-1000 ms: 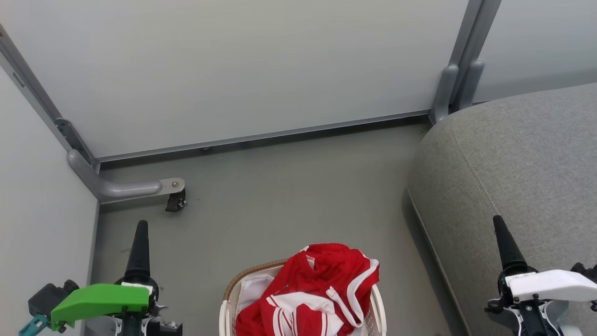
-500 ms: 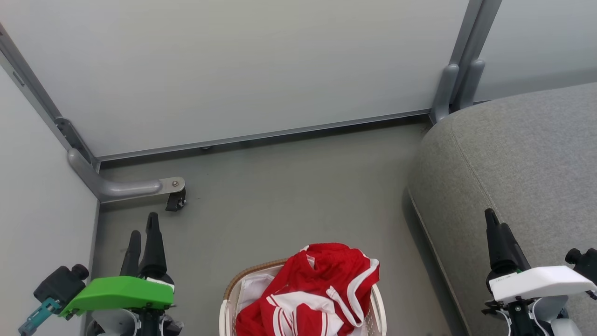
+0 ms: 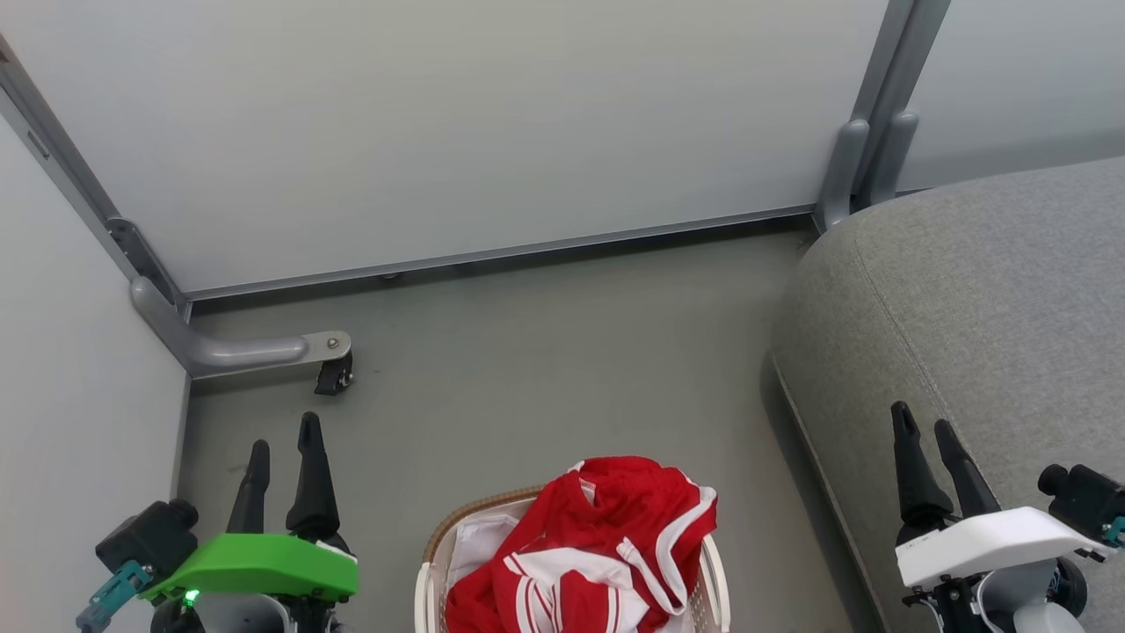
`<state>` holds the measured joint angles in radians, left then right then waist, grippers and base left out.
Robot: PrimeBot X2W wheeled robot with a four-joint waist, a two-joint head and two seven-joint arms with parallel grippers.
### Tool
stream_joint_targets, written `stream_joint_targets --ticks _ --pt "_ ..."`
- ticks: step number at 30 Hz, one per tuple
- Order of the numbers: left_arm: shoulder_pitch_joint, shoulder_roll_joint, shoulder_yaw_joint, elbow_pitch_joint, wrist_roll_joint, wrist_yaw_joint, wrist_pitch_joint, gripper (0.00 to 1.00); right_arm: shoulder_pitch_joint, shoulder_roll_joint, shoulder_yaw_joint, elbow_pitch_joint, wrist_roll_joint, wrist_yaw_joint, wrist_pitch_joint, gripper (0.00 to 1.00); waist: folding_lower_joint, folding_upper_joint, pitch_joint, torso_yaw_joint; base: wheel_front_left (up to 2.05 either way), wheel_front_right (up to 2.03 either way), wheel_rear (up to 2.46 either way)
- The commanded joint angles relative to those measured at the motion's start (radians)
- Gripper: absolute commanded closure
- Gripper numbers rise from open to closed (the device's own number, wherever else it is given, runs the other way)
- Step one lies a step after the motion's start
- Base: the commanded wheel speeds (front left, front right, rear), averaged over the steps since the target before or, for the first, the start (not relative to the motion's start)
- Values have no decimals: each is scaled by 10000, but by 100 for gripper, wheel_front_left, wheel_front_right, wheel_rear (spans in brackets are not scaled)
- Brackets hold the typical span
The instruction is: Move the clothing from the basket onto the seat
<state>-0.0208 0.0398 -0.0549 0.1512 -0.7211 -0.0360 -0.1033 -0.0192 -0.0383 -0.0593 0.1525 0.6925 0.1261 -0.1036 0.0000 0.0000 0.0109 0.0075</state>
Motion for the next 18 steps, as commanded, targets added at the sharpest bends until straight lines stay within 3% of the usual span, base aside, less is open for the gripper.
stream_joint_targets --ticks 1,18 --pt "8 73 -38 -78 433 4 -107 0 0 -71 31 -120 -375 35 -121 0 0 0 3 3 0 0 0" --pt "95 91 -310 239 2419 31 -564 0 122 -94 315 -95 -2604 42 -577 0 0 0 52 42 0 0 0"
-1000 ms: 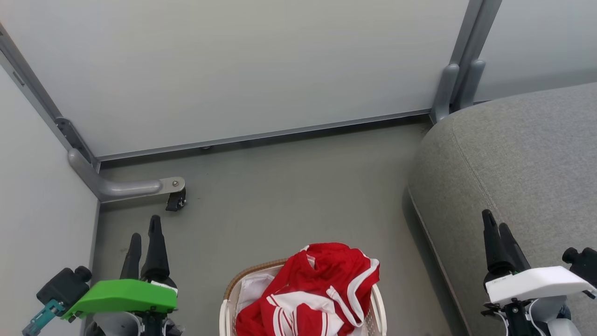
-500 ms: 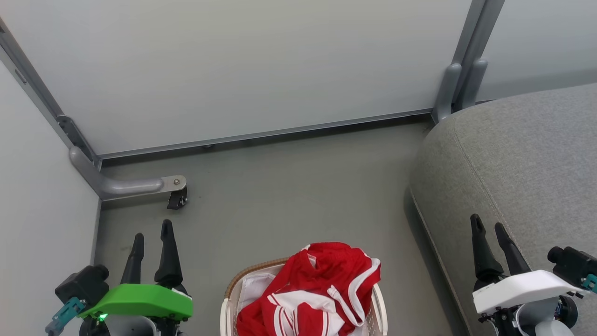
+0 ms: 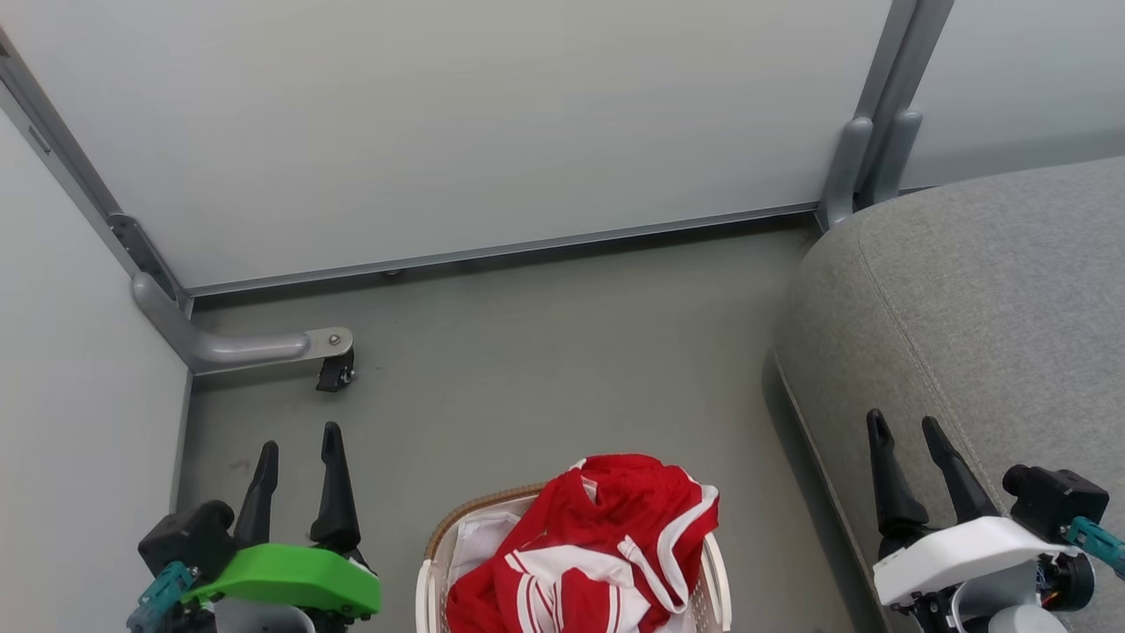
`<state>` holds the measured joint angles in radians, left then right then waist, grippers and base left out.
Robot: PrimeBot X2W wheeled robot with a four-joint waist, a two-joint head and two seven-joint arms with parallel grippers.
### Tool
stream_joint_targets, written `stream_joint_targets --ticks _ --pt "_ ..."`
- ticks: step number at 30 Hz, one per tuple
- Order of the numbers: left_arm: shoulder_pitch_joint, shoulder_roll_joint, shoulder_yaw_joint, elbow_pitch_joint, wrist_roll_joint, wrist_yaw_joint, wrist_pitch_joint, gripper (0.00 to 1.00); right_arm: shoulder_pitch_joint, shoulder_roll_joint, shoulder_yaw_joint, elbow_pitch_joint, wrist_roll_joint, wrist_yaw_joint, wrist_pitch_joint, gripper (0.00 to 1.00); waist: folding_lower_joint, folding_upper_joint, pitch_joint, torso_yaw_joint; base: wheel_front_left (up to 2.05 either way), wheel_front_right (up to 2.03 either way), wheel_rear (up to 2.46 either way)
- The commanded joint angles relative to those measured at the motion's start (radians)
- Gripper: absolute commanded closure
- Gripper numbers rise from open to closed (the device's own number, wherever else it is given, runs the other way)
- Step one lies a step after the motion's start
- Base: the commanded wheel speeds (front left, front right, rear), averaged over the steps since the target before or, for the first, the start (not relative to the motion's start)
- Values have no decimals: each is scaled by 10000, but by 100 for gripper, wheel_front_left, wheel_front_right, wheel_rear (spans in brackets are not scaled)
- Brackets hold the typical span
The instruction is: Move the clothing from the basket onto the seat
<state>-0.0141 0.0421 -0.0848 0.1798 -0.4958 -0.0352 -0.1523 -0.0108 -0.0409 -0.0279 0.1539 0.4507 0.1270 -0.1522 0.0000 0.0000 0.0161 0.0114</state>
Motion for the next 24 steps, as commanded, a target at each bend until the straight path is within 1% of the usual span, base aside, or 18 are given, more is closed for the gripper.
stream_joint_targets --ticks 1,18,24 --pt "38 70 -14 -25 274 25 -100 0 54 -69 7 -115 -309 33 -117 0 0 0 4 7 0 0 0" --pt "208 89 -34 233 1662 44 -520 0 175 -88 94 -208 -1985 44 -537 0 0 0 35 70 0 0 0" --pt "253 95 -50 372 2003 53 -640 0 186 -93 147 -289 -2451 47 -647 0 0 0 50 84 0 0 0"
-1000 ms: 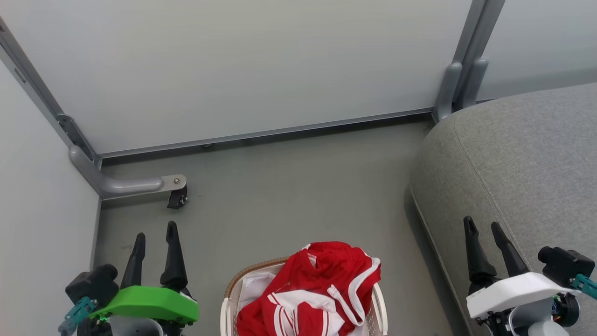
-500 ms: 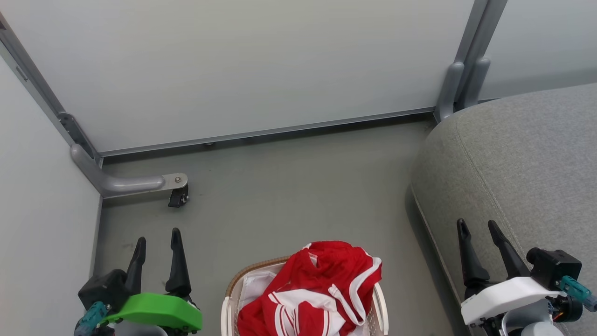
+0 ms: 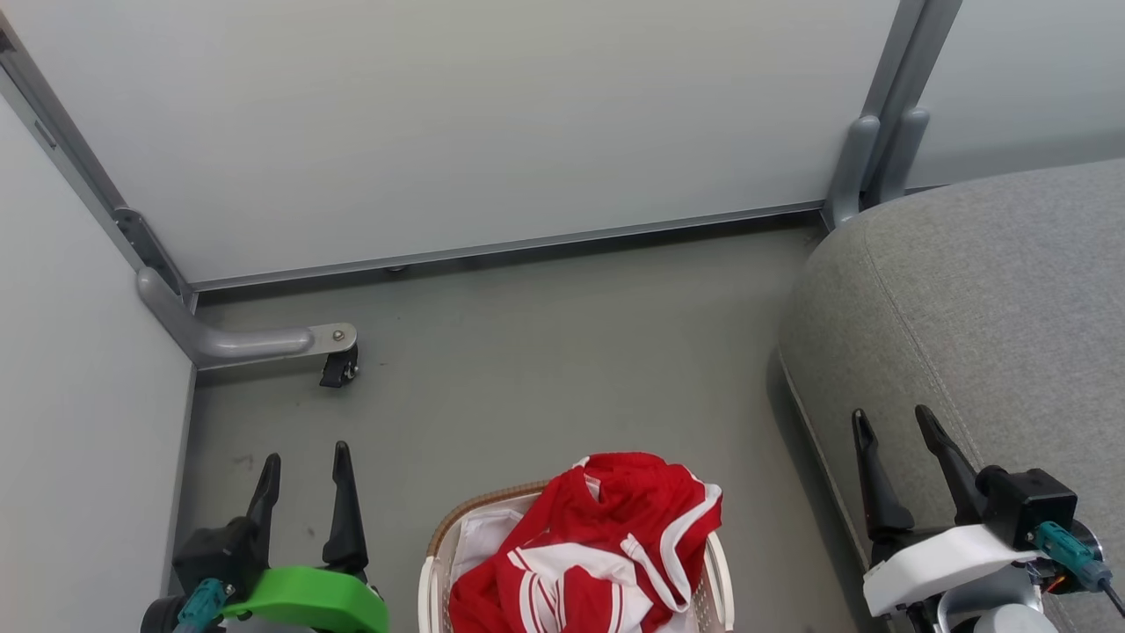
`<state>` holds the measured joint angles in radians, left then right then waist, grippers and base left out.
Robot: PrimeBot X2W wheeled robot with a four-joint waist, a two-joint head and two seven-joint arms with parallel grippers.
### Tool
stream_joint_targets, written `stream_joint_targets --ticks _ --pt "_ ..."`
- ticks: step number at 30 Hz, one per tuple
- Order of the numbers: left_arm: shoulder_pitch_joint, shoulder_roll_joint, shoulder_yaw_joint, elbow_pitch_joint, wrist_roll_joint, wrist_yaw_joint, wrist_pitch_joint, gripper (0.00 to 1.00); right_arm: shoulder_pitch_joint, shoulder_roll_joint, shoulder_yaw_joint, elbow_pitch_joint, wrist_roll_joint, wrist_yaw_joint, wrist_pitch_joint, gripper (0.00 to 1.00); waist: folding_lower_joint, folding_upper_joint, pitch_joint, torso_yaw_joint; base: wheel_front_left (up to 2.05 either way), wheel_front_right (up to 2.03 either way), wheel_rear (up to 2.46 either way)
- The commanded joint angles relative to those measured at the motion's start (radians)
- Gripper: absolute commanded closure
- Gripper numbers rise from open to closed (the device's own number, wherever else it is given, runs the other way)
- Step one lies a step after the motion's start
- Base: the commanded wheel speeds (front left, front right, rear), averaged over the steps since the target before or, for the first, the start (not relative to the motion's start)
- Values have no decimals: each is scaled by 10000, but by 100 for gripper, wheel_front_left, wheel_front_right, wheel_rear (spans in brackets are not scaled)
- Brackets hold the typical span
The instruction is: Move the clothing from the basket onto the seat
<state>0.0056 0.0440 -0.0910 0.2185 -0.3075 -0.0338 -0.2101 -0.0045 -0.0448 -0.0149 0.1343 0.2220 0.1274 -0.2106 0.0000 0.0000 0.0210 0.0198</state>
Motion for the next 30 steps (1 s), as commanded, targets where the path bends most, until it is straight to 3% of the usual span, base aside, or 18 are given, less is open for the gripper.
stream_joint_targets --ticks 1,30 --pt "68 76 8 13 182 43 -81 0 131 -55 35 -112 -236 44 -87 0 0 0 3 0 0 0 0" --pt "207 93 -274 297 1829 70 -560 0 223 -83 187 -232 -2146 34 -559 0 0 0 53 45 0 0 0"
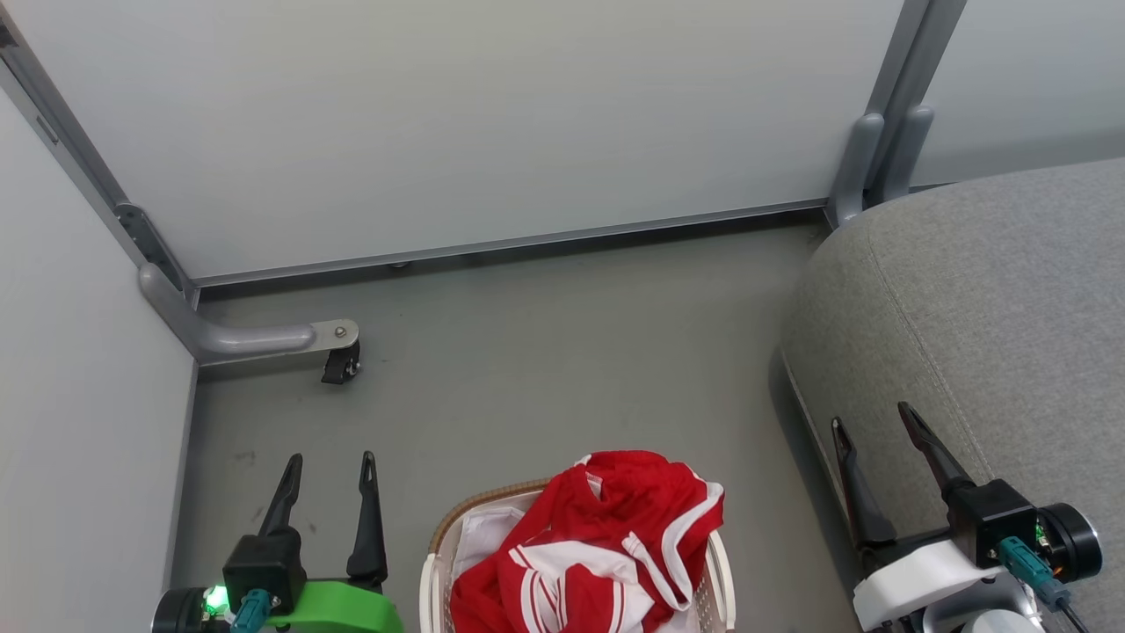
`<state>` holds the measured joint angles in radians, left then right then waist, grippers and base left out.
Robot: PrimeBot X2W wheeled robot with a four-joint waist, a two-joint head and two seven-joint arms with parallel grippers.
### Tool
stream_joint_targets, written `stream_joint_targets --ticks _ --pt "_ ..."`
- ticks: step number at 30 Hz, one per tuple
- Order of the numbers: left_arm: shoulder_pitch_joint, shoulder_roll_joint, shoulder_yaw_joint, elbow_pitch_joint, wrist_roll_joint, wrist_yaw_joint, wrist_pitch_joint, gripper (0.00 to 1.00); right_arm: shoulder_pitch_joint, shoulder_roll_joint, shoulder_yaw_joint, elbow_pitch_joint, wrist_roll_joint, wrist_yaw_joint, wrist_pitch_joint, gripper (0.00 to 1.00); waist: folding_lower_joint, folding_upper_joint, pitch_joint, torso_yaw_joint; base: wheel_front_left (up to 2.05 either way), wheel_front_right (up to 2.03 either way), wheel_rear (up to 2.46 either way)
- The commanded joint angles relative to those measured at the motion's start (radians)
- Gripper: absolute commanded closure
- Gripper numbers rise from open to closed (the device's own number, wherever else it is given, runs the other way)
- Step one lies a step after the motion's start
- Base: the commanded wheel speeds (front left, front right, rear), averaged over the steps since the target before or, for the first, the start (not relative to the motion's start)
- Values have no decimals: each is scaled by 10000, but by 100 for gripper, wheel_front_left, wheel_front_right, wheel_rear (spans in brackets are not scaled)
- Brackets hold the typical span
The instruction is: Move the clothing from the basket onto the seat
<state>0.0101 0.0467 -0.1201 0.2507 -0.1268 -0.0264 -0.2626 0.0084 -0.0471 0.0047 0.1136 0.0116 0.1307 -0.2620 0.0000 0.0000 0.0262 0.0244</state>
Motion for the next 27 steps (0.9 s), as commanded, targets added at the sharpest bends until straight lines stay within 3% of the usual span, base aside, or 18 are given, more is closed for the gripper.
stream_joint_targets --ticks 1,27 --pt "164 66 17 -21 24 -17 -29 0 91 -59 -1 -22 -41 2 -45 0 0 0 0 -4 0 0 0" --pt "-83 63 -296 0 142 -170 -21 0 -54 -59 58 -121 4 2 -45 0 0 0 240 -162 0 0 0"
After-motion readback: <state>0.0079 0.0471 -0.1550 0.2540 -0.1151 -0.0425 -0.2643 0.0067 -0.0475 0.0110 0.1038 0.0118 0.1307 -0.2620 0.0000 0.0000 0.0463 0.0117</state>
